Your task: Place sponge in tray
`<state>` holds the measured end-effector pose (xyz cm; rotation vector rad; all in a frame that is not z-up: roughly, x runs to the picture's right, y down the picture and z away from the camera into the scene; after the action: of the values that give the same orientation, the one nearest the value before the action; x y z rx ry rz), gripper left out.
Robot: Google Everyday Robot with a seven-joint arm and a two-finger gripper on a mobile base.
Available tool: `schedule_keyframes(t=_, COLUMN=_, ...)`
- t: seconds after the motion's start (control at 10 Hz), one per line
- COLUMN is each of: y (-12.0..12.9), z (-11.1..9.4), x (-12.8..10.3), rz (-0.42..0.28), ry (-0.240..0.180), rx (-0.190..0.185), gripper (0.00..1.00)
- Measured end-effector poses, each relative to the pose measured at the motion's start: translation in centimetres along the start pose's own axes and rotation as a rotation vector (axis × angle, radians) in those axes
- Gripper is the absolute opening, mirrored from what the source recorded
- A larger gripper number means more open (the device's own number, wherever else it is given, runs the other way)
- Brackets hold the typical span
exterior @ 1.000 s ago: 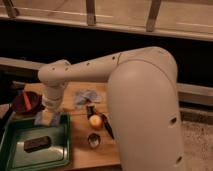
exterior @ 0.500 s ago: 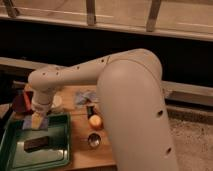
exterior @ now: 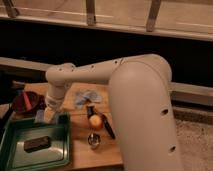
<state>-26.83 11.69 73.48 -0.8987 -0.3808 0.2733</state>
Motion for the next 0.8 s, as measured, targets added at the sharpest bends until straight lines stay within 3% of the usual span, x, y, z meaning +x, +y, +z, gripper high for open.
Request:
schedule_keyframes(t=0.2, y=0.7, z=0.8, x=0.3, rz=-0.002, ry=-0.006, rx=-0.018, gripper=0.77)
schedule_keyframes(t=0.3, y=1.3, z=1.1, x=0.2, rz=-0.007, ry=-0.010, rx=-0.025, gripper=0.80)
schedule_keyframes(t=0.8, y=2.6, z=1.5, x=-0.1, rz=-0.009, ry=-0.037, rx=-0.042, gripper=0.80)
